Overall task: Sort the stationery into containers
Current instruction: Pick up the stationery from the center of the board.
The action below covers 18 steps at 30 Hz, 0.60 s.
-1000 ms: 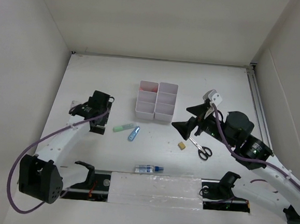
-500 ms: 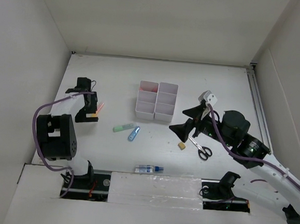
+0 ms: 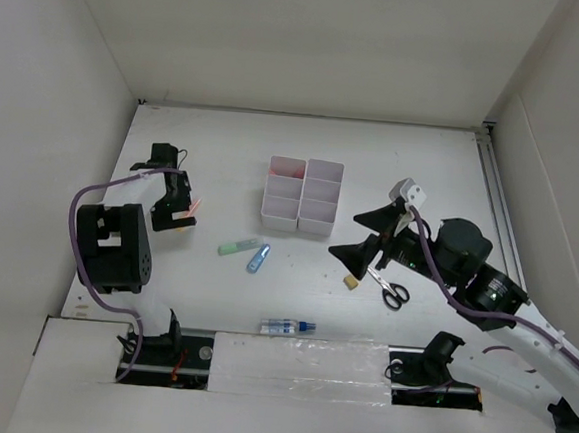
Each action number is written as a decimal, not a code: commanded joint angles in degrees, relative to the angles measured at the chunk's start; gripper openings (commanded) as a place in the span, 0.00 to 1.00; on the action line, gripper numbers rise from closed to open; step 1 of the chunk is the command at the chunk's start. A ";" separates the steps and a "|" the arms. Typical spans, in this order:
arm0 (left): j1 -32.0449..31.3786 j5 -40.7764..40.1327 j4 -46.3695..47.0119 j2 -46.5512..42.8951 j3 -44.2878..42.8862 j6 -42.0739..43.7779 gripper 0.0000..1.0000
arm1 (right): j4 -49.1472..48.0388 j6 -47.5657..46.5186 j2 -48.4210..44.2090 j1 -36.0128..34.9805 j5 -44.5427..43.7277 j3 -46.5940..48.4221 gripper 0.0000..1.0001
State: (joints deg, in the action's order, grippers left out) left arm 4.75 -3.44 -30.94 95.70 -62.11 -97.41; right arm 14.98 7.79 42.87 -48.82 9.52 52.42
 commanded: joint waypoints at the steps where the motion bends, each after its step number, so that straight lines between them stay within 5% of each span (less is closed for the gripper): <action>1: 0.43 -2.53 -2.28 -0.34 0.14 -2.61 0.91 | -1.71 0.56 -1.12 -0.40 0.76 0.66 1.00; 12: 0.43 -5.26 -6.59 6.69 -3.28 -4.46 0.89 | -2.24 0.56 -4.90 -0.40 0.24 0.13 1.00; 18: 0.96 -7.28 -8.35 8.45 -3.90 -4.99 0.76 | -1.71 0.56 -5.43 -0.40 -0.38 0.13 1.00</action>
State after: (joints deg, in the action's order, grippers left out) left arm 4.99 -5.69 -35.64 102.37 -65.93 -100.05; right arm 14.96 7.79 37.76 -48.84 9.47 52.42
